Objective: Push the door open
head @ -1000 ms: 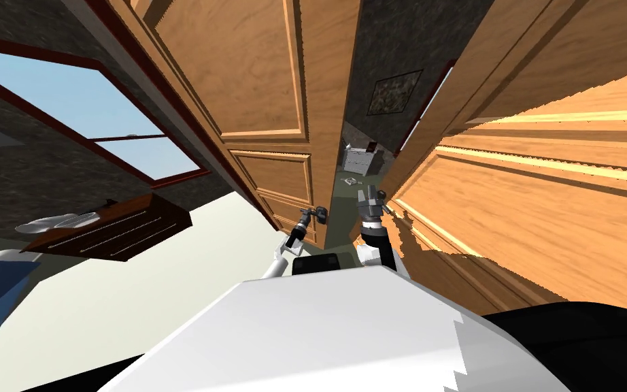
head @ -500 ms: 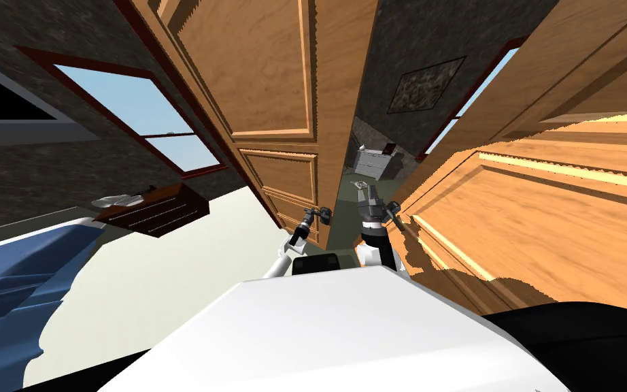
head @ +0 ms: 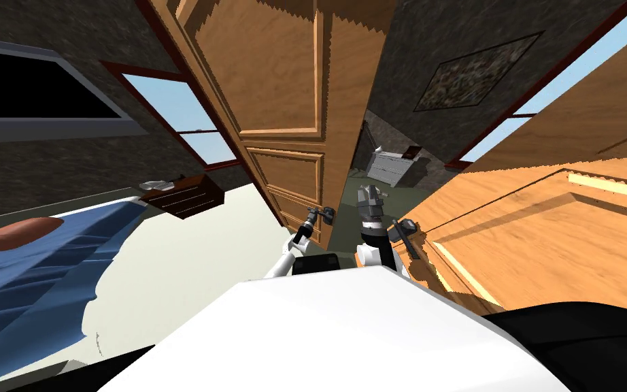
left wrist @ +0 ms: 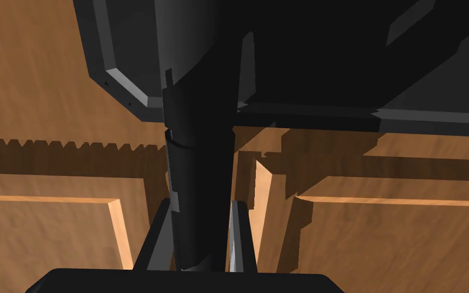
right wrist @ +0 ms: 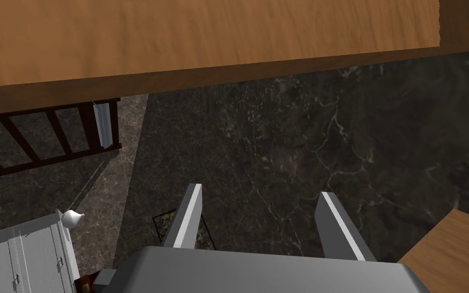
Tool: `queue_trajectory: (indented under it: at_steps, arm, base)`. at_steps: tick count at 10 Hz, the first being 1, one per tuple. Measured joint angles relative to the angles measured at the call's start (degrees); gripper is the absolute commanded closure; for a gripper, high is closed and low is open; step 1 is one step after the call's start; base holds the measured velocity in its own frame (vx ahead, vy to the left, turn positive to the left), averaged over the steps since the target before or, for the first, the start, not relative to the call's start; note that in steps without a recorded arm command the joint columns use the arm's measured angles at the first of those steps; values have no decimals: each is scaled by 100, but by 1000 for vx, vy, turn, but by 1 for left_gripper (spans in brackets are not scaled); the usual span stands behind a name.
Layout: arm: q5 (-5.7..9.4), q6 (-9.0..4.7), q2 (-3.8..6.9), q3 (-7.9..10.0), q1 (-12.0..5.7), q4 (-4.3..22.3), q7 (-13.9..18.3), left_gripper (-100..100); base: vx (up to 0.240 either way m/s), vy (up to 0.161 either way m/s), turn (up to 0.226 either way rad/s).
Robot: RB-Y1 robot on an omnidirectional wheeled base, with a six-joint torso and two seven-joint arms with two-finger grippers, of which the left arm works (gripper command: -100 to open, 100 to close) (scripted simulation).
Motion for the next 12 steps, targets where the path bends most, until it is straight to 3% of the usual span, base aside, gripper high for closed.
queue_trajectory:
  at_steps: [2,5,12]
  arm:
    - [114,-10,-109,-47,-110,122,-134,100]
    - [230,-10,-184,-67,-178,172,-263,100]
    - [378,79,-53,69,-205,185,-396,100]
  base:
    - [109,-199,248]
    - [74,-161,138]
    - [31,50,-221]
